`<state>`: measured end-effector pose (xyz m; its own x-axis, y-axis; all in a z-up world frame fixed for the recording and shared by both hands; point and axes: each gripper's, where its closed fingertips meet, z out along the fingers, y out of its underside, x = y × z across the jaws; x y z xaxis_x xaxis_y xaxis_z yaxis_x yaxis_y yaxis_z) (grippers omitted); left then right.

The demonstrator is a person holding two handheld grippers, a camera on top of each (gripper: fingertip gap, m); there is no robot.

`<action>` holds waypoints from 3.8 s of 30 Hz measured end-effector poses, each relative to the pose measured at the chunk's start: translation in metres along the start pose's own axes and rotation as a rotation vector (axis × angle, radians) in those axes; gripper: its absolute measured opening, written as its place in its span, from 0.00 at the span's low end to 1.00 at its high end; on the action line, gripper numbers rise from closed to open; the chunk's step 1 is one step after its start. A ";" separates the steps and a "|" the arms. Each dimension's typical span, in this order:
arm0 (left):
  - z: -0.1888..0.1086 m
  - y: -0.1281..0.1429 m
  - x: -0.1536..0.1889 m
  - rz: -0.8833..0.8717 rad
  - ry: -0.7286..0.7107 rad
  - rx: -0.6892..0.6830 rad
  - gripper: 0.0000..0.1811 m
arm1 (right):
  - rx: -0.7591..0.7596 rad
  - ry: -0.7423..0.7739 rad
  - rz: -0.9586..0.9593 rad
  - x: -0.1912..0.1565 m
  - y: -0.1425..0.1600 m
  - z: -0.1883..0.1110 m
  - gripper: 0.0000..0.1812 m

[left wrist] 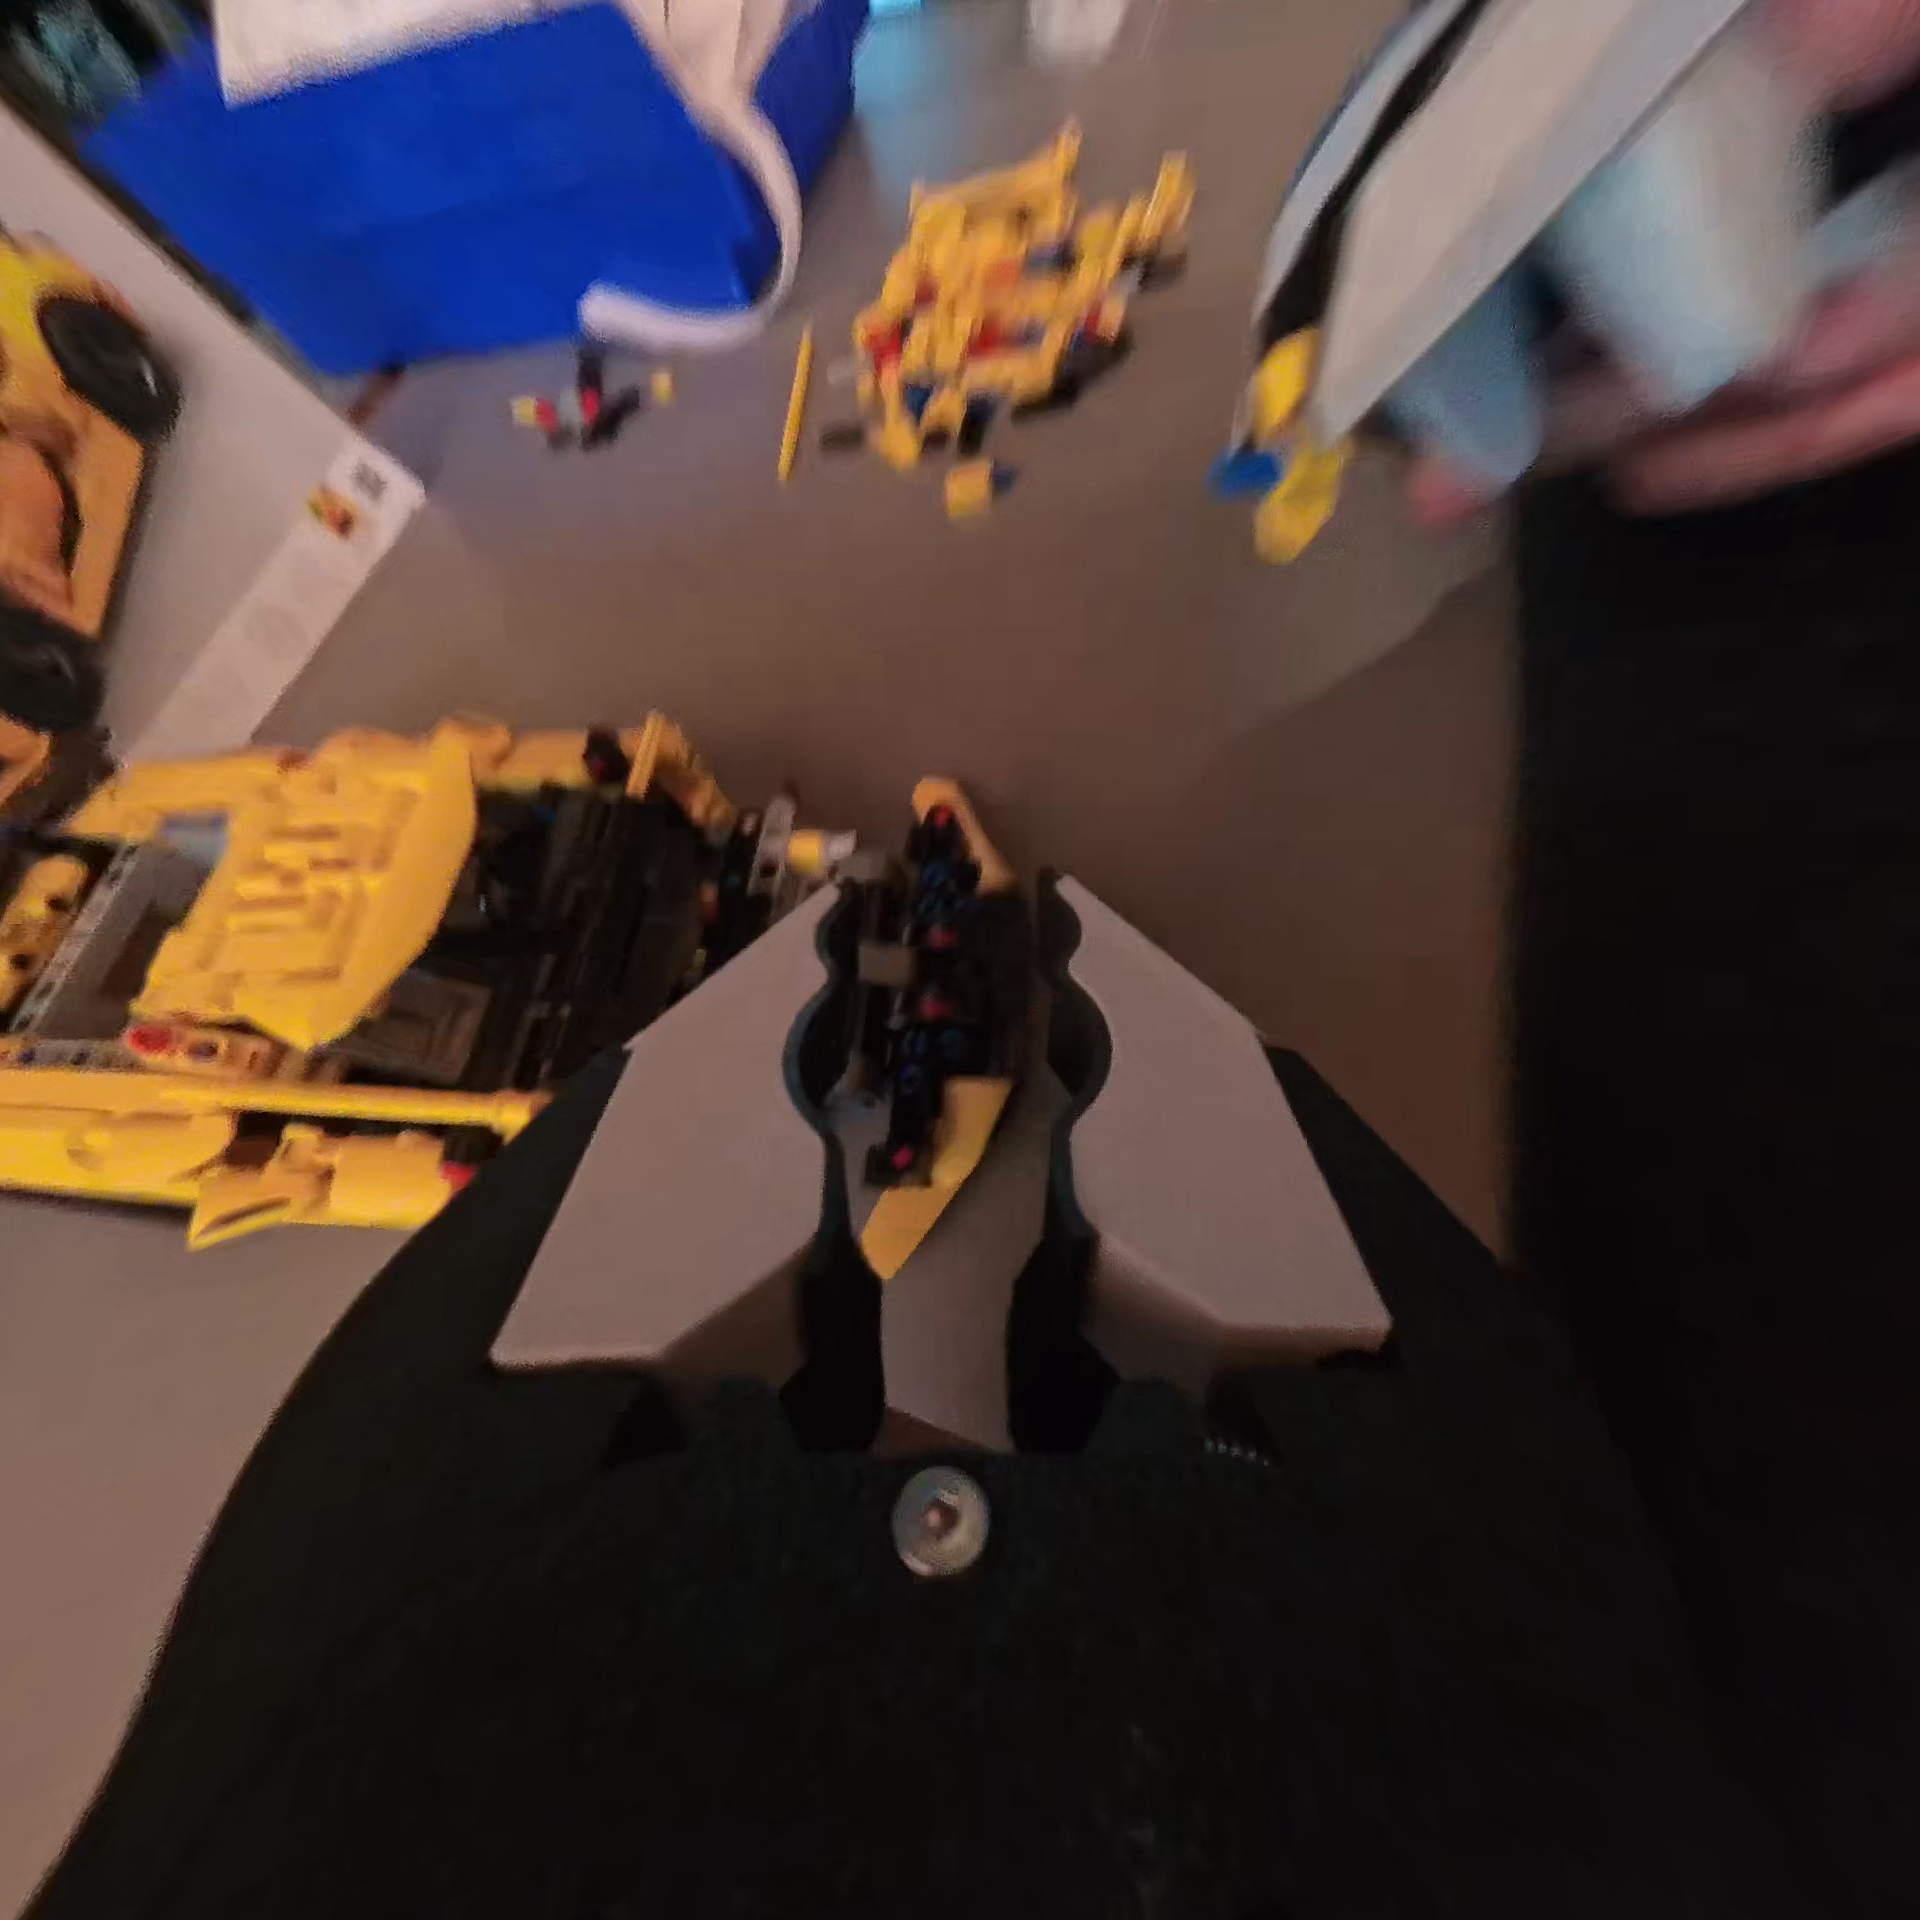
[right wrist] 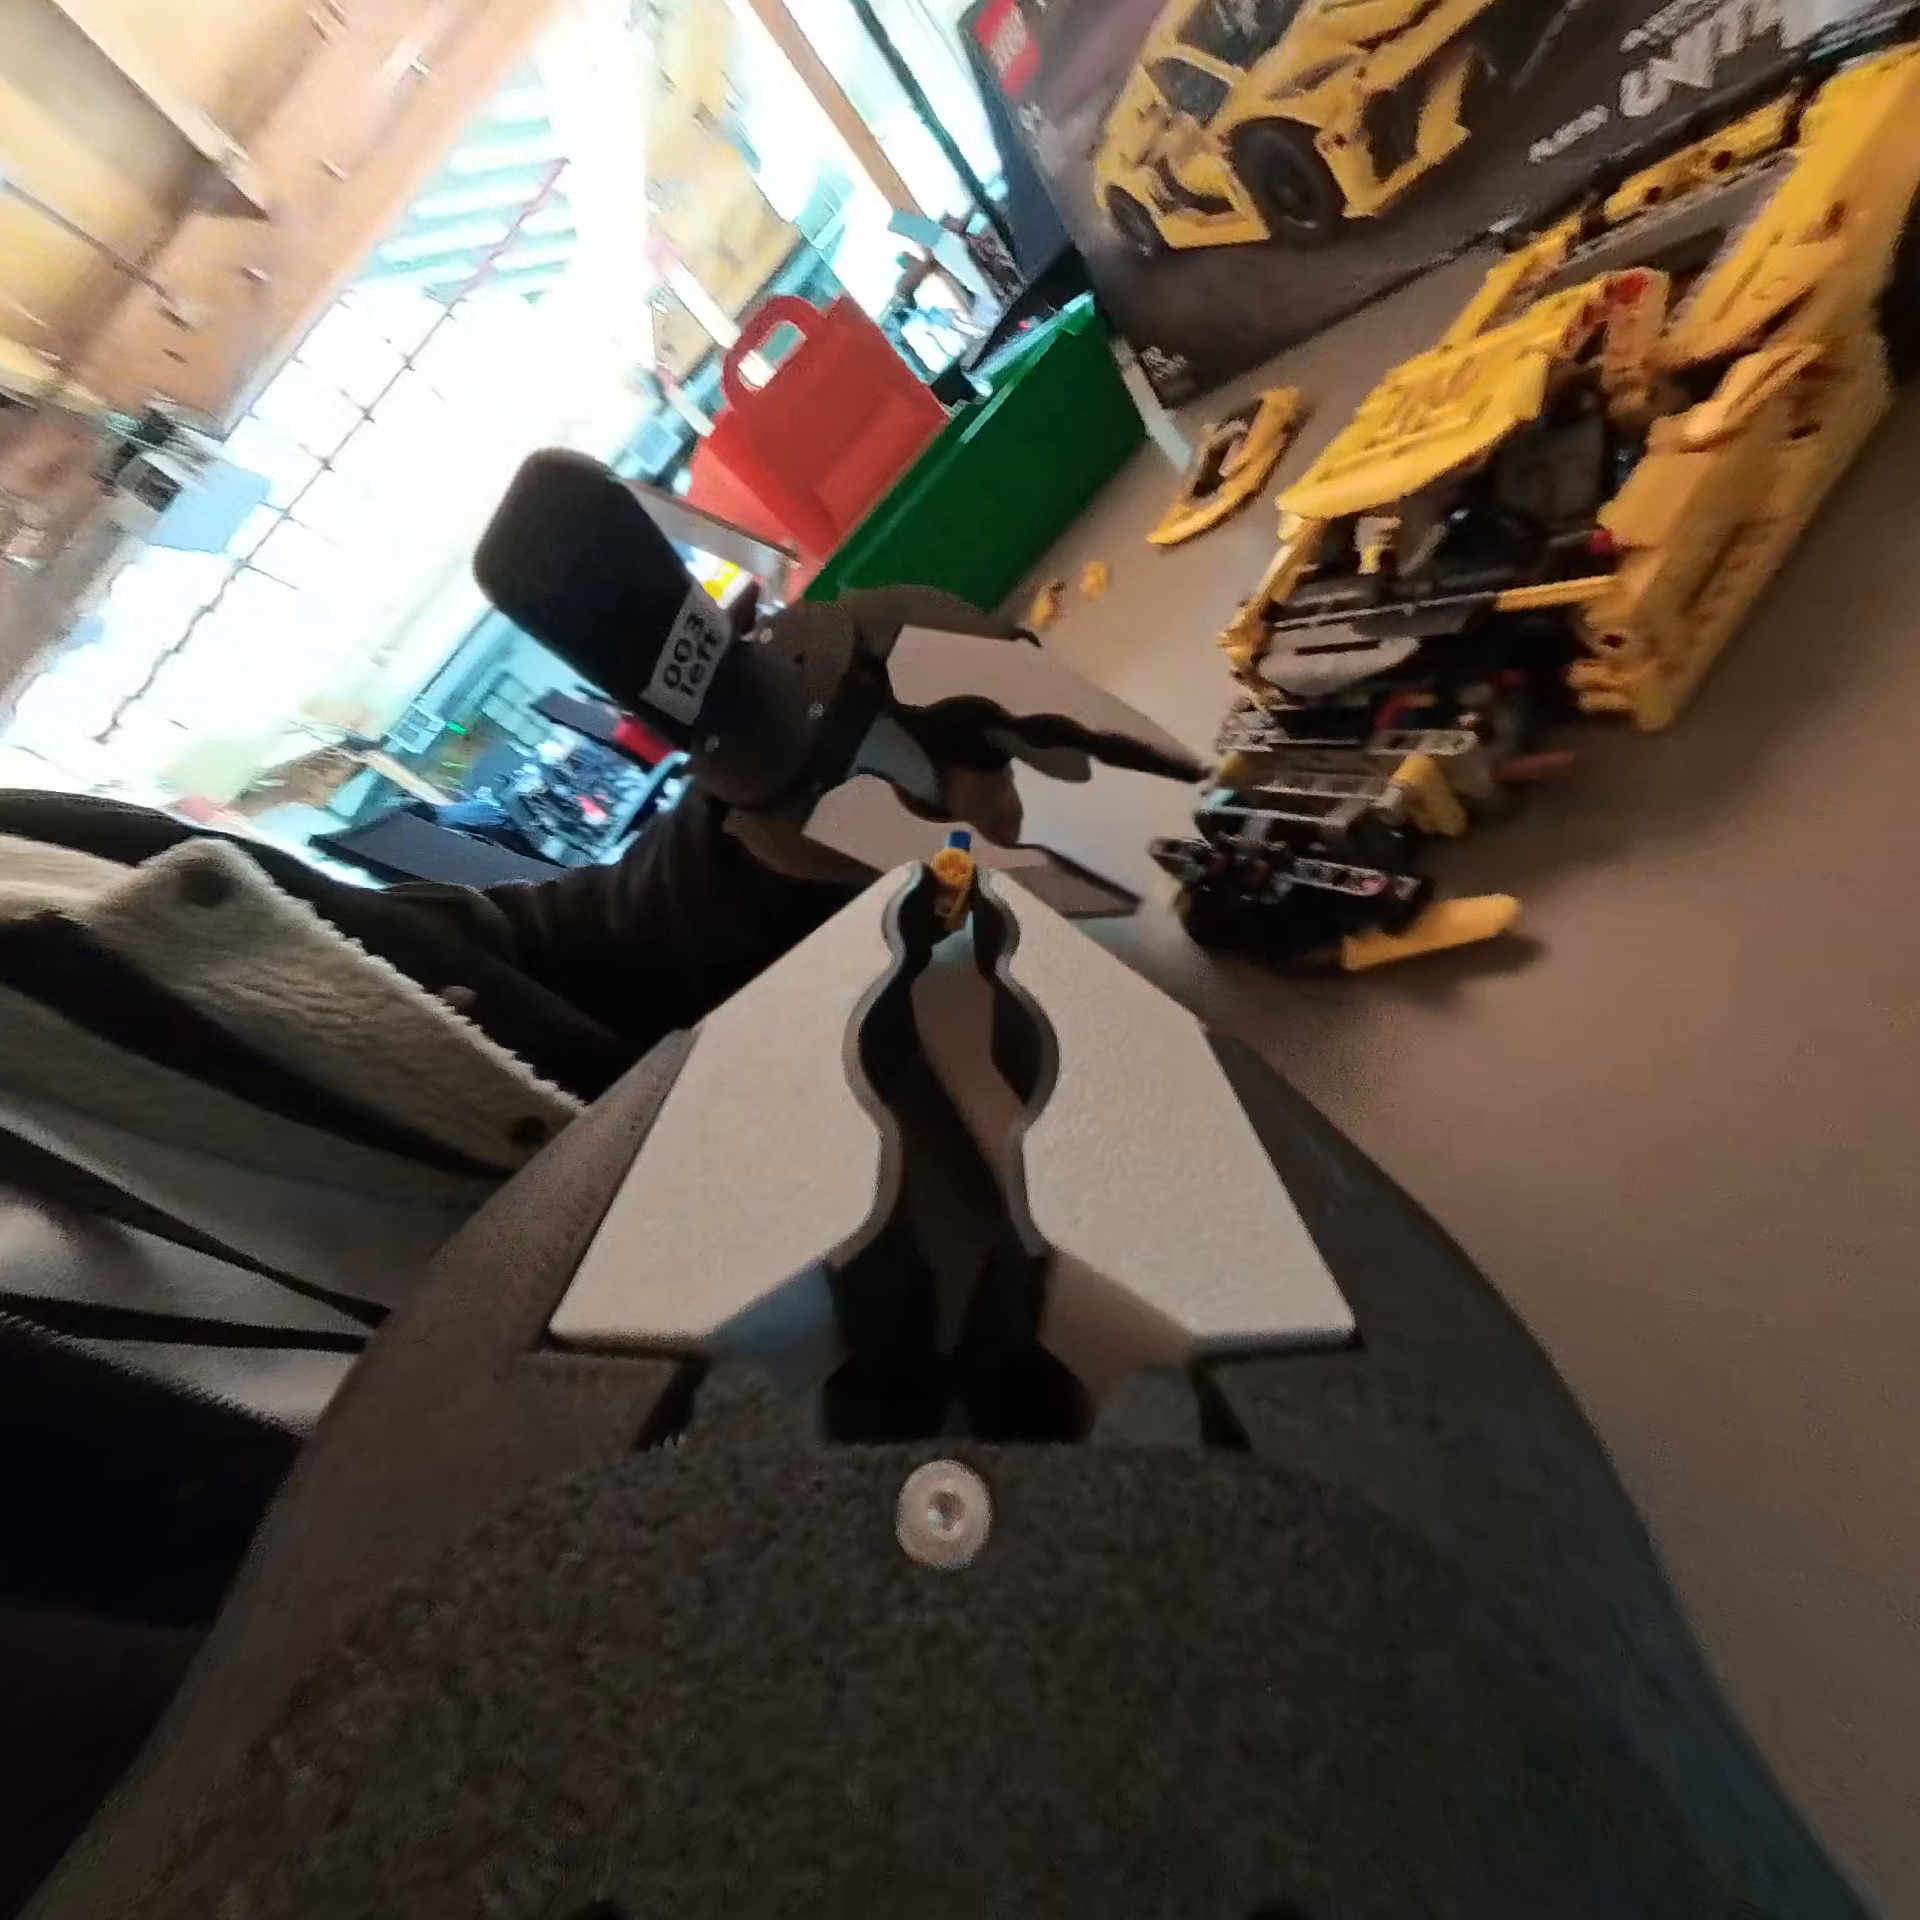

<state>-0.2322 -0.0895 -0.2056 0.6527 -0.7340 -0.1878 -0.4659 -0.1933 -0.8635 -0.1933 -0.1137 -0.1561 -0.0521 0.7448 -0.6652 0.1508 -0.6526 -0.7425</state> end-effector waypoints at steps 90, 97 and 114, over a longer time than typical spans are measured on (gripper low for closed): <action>-0.047 0.047 -0.027 -0.274 0.051 -0.085 0.16 | -0.375 0.459 -0.380 0.041 0.030 0.027 0.18; -0.036 0.055 -0.025 -0.221 0.024 -0.116 0.16 | -0.479 0.483 -0.375 0.058 0.046 0.057 0.15; -0.018 0.054 -0.013 -0.210 0.209 -0.108 0.04 | -0.370 0.377 0.171 0.068 0.059 0.086 0.01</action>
<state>-0.2769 -0.1017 -0.2418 0.6098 -0.7864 0.0990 -0.4023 -0.4147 -0.8162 -0.2732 -0.1136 -0.2516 0.3500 0.6754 -0.6491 0.4668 -0.7265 -0.5043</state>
